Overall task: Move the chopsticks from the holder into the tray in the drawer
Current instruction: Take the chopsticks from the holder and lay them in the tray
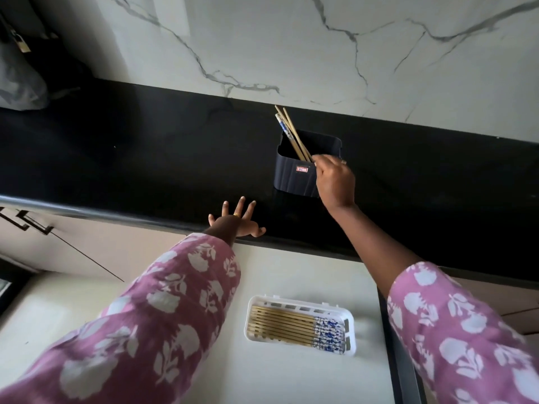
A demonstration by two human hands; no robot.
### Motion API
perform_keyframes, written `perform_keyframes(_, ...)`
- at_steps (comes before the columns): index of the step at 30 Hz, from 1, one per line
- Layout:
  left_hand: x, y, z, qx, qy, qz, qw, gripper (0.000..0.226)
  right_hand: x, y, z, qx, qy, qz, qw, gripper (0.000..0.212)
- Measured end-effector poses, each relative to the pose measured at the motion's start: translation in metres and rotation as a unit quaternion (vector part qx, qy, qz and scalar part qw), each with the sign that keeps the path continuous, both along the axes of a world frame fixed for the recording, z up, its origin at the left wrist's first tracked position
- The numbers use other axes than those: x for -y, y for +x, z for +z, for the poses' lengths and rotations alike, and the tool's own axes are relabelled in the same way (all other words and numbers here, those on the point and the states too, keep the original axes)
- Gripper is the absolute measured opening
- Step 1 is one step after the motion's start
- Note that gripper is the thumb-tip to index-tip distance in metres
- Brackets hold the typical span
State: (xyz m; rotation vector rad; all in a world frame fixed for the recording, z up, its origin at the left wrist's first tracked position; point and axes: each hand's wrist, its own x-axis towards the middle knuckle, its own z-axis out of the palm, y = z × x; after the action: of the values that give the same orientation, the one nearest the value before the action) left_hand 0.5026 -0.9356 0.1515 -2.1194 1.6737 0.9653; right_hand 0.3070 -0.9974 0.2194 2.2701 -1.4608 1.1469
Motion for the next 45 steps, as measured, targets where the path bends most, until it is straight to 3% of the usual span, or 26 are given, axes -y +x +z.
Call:
perform_keyframes(2,0.003,0.001,0.000,0.000,0.011,-0.006,1.000,0.080,0.020,0.010,0.010,0.003,0.117,-0.024,0.993,0.021)
perform_keyframes(6,0.004,0.004,-0.002,0.007,0.017,-0.017,1.000,0.081,0.061,0.029,0.024,-0.019,0.228,-0.043,0.973,0.016)
perform_keyframes(9,0.004,0.003,-0.005,0.007,0.012,-0.011,1.000,0.080,0.079,0.045,0.026,-0.052,0.309,-0.071,0.947,0.026)
perform_keyframes(19,0.001,0.001,-0.010,-0.003,-0.006,0.011,1.000,0.080,0.104,0.073,0.010,-0.147,0.266,-0.138,0.943,0.030)
perform_keyframes(29,0.001,0.001,-0.008,-0.005,-0.011,0.008,1.000,0.080,0.094,0.067,0.024,-0.050,0.295,-0.144,0.943,0.023)
perform_keyframes(34,-0.006,-0.003,-0.008,-0.004,-0.038,0.023,0.999,0.077,0.083,0.058,0.059,0.071,0.257,-0.118,0.956,0.012)
perform_keyframes(38,-0.014,-0.007,-0.003,-0.007,-0.059,0.031,0.998,0.078,0.063,0.042,0.090,0.259,0.191,-0.086,0.943,0.013)
perform_keyframes(41,-0.010,-0.013,0.011,-0.007,-0.051,0.037,0.998,0.083,0.046,0.024,0.102,0.424,0.186,-0.057,0.884,0.014)
perform_keyframes(45,0.000,-0.028,0.038,-0.075,-0.093,0.050,0.992,0.080,0.017,0.005,0.101,0.632,0.206,-0.011,0.747,0.010)
